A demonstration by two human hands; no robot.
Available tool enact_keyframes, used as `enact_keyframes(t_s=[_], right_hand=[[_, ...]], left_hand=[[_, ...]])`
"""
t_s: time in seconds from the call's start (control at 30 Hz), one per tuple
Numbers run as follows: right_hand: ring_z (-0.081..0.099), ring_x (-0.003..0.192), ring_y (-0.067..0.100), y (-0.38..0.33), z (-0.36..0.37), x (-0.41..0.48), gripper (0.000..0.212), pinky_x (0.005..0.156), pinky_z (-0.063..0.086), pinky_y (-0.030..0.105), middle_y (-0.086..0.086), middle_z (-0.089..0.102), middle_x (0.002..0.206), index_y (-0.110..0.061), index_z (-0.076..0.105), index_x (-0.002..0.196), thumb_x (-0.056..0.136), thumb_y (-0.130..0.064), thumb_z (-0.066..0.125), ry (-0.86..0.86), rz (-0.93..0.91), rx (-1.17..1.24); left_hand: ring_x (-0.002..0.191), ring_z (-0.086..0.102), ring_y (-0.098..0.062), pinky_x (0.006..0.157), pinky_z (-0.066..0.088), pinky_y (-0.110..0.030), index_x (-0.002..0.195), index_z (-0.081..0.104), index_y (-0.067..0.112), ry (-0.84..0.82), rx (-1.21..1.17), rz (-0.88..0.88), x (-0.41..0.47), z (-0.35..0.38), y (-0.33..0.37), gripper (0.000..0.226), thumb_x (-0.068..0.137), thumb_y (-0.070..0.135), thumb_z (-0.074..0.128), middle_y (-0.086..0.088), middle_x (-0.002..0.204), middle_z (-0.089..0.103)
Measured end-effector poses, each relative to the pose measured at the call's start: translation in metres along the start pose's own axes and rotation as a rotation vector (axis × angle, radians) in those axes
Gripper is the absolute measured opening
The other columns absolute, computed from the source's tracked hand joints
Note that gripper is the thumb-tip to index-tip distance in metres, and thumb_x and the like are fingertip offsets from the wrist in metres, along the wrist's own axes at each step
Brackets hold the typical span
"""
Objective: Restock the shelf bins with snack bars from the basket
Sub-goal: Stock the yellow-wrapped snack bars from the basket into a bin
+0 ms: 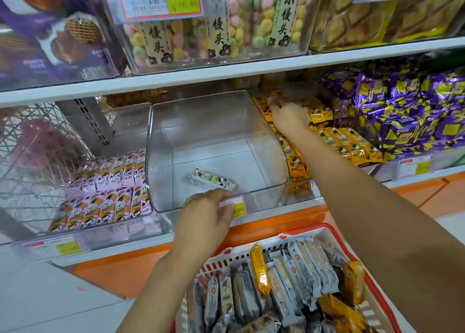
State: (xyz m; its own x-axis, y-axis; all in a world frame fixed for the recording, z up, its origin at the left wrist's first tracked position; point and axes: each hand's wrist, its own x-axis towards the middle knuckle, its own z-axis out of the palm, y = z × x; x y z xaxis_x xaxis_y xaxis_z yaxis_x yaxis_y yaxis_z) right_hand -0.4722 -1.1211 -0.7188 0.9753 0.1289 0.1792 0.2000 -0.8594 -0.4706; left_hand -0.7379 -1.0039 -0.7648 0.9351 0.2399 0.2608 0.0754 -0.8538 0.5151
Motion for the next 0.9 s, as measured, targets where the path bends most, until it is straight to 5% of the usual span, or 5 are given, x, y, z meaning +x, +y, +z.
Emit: enact_keyframes(t_s=[0.2,0.37,0.57,0.77,0.9], right_hand=[[0.047,0.12,0.033,0.002,-0.029,-0.039,0.041,0.099,0.033,0.034,0.017,0.057,0.125,-0.012,0.056,0.129,0.1,-0.036,0.04,0.102,-0.146,0.167],[0.04,0.056,0.009,0.016,-0.041,-0.136,0.022,0.057,0.033,0.024,-0.002,0.044,0.056,-0.01,0.055,0.073,0.091,-0.021,0.055,0.172,-0.39,0.463],[0.049,0.06,0.017,0.064,0.014,-0.229,0.027,0.053,0.03,0.025,0.0,0.051,0.061,-0.013,0.052,0.069,0.092,-0.025,0.059,-0.21,-0.353,0.23],[0.057,0.106,0.029,0.088,0.096,-0.27,0.047,0.089,0.046,0.039,0.012,0.052,0.132,-0.007,0.049,0.136,0.097,-0.034,0.055,-0.476,-0.115,0.032],[0.053,0.094,0.037,0.089,0.133,-0.274,0.034,0.073,0.044,0.042,0.011,0.056,0.091,-0.018,0.053,0.119,0.095,-0.043,0.054,-0.532,-0.025,-0.065]], left_hand=[[0.092,0.06,-0.005,0.08,0.043,-0.007,0.109,0.068,0.018,0.128,-0.243,0.035,-0.01,-0.008,0.008,0.019,0.093,0.021,0.056,0.007,0.108,0.065],[0.063,0.05,-0.01,0.058,0.036,-0.019,0.074,0.06,0.01,0.313,-0.207,0.118,-0.033,-0.016,0.009,0.029,0.095,0.026,0.049,0.003,0.068,0.055],[0.054,0.047,-0.018,0.047,0.028,-0.029,0.058,0.048,0.019,-0.186,0.107,-0.061,-0.072,0.001,-0.029,0.038,0.095,0.028,0.05,0.004,0.051,0.046],[0.082,0.062,-0.026,0.066,0.049,-0.031,0.091,0.061,0.007,-0.608,0.354,-0.094,-0.14,0.036,-0.062,0.027,0.096,0.028,0.046,-0.008,0.087,0.062],[0.1,0.06,-0.028,0.082,0.052,-0.04,0.109,0.061,0.006,-0.812,0.392,-0.075,-0.174,0.046,-0.075,0.029,0.091,0.028,0.055,-0.01,0.107,0.062]])
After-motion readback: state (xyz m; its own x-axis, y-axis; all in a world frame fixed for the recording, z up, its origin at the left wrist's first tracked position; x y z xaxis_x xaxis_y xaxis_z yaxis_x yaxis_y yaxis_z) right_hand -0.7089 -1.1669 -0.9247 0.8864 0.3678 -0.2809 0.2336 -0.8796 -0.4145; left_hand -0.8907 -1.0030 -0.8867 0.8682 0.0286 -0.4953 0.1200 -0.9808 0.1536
